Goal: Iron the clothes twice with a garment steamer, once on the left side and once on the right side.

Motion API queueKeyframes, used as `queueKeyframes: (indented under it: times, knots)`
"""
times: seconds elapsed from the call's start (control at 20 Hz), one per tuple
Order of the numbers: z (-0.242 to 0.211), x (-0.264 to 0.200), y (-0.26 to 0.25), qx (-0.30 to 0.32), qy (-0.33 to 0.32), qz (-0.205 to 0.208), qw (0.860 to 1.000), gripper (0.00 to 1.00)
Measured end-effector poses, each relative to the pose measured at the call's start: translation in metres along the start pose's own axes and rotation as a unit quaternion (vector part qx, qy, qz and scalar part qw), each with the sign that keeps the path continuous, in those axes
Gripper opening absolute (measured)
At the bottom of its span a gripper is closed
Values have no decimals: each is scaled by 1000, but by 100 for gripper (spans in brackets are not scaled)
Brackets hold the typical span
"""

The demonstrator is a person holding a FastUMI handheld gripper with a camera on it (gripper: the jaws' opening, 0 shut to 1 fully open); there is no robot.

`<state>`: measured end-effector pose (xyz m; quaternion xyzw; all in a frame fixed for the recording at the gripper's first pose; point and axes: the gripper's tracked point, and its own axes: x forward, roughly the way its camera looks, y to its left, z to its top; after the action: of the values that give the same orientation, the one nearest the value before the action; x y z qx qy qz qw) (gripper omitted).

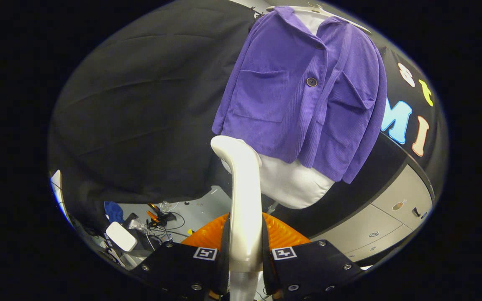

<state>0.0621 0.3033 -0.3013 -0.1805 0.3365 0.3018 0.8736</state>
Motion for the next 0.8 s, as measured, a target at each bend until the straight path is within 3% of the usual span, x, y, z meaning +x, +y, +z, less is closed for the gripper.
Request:
queueKeyframes:
  times: [0.4,0.8]
  knots:
    - [-37,-9,-6,12,21,3,1000,33]
    - [19,-64,-37,50,-60,1,997,33]
